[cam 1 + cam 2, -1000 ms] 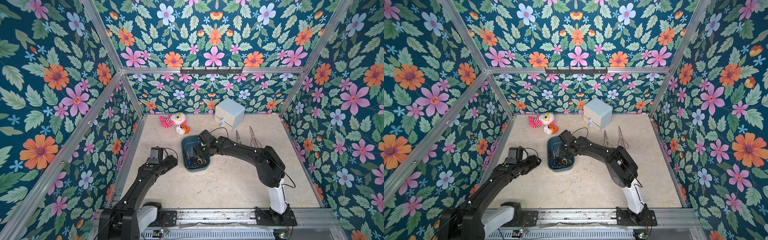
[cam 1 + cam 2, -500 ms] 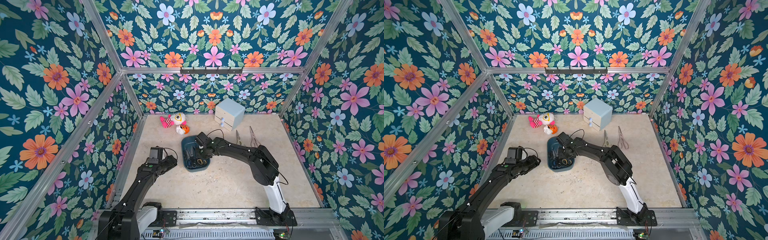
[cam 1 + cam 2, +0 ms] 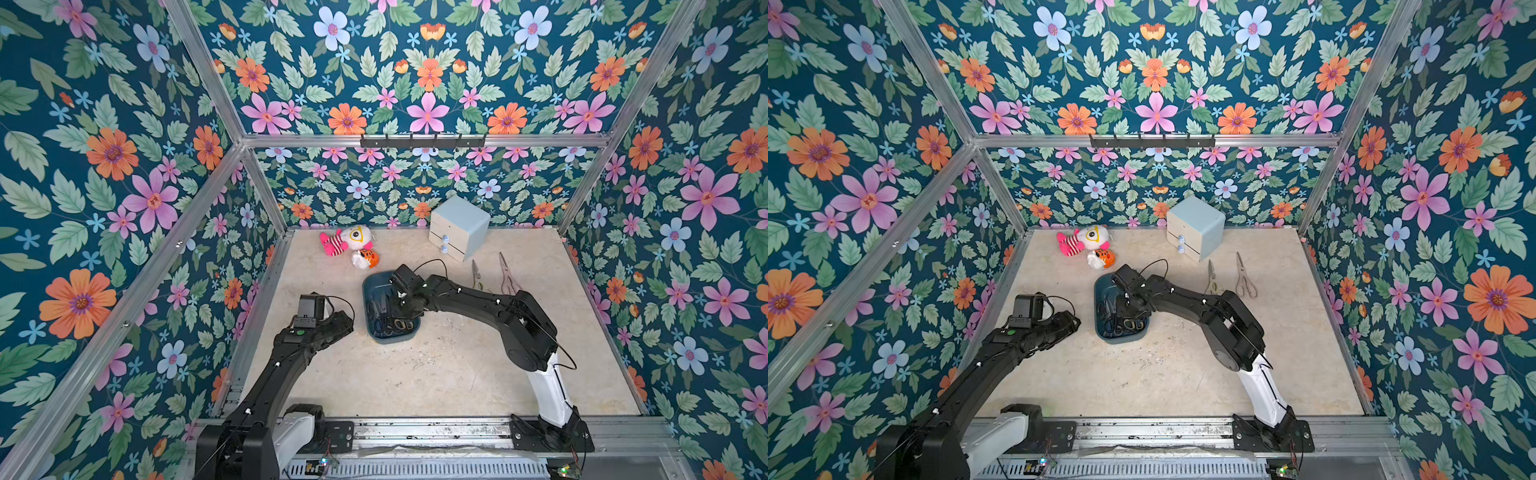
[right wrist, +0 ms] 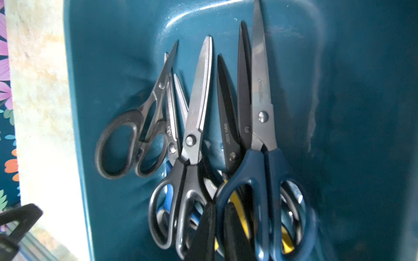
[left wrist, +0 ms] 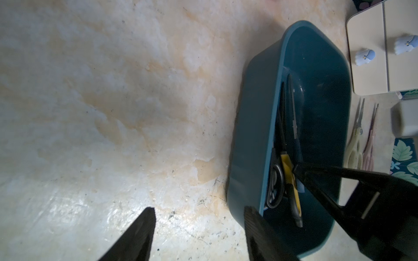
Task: Take the scissors out of the storage box
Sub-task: Pick up the scissors from the storage box, then place the scissors at the center of the board.
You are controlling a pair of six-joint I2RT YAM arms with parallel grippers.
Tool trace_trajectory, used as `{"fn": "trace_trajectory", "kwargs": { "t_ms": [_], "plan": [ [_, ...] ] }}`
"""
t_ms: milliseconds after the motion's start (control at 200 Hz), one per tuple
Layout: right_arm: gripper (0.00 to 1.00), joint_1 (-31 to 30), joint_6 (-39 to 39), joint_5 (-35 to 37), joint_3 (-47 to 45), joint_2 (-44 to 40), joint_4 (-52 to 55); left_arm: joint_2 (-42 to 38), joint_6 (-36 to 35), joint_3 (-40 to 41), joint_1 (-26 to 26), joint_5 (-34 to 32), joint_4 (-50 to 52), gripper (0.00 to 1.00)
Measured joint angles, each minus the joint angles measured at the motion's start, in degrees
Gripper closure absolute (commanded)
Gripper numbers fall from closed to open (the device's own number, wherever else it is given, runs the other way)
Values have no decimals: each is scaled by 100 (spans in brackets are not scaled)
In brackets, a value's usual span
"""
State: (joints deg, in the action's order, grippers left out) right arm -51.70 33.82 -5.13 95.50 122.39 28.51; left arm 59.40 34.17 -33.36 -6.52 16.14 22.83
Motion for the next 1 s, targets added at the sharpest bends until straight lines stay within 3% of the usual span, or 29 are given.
{"fn": "trace_trajectory", "kwargs": {
  "t_ms": [430,645,1000],
  "plan": [
    [100,-4,304,-378,-160,-796,-560,299,-271,-254,52,50,28,32],
    [100,50,404,-76,-190,-1318,-595,514,-334,-404,55,146,0,33],
    [100,1104,310,640,-332,-1364,326,793,-240,-667,57,7,9,33]
  ]
}}
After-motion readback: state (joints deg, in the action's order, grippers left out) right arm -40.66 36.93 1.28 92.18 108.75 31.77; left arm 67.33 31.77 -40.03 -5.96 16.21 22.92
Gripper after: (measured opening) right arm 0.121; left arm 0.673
